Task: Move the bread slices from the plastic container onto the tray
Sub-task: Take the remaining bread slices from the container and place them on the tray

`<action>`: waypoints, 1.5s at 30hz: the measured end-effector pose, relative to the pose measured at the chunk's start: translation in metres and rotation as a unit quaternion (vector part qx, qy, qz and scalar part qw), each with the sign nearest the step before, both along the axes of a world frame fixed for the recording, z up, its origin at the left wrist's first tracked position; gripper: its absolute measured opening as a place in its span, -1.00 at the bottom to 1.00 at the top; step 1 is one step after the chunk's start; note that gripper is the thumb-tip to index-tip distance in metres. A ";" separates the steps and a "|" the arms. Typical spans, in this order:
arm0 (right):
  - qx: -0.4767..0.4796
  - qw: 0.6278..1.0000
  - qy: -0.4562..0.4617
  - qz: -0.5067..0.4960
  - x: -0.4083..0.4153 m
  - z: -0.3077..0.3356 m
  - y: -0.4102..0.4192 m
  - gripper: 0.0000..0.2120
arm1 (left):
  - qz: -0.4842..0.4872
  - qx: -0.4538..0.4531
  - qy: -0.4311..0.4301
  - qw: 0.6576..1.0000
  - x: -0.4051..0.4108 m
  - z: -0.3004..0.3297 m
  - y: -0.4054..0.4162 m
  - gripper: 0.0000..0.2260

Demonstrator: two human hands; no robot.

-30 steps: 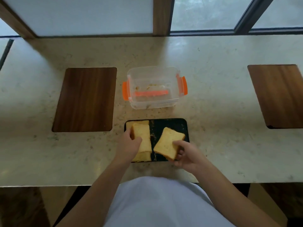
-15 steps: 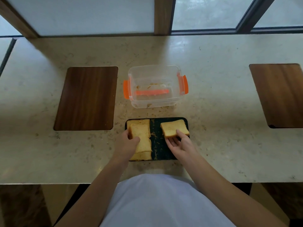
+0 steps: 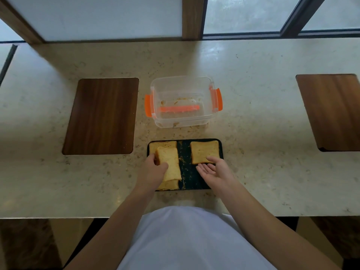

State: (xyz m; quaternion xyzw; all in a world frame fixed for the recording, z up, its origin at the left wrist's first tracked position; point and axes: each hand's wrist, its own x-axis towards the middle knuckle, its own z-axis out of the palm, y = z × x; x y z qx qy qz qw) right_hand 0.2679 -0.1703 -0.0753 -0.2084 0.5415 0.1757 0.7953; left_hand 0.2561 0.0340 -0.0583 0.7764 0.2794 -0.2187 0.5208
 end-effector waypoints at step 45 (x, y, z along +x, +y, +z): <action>-0.533 0.617 -0.138 0.562 -0.020 -0.019 -0.065 -0.68 | -0.111 0.064 -0.011 0.992 0.014 -0.048 -0.086 -0.83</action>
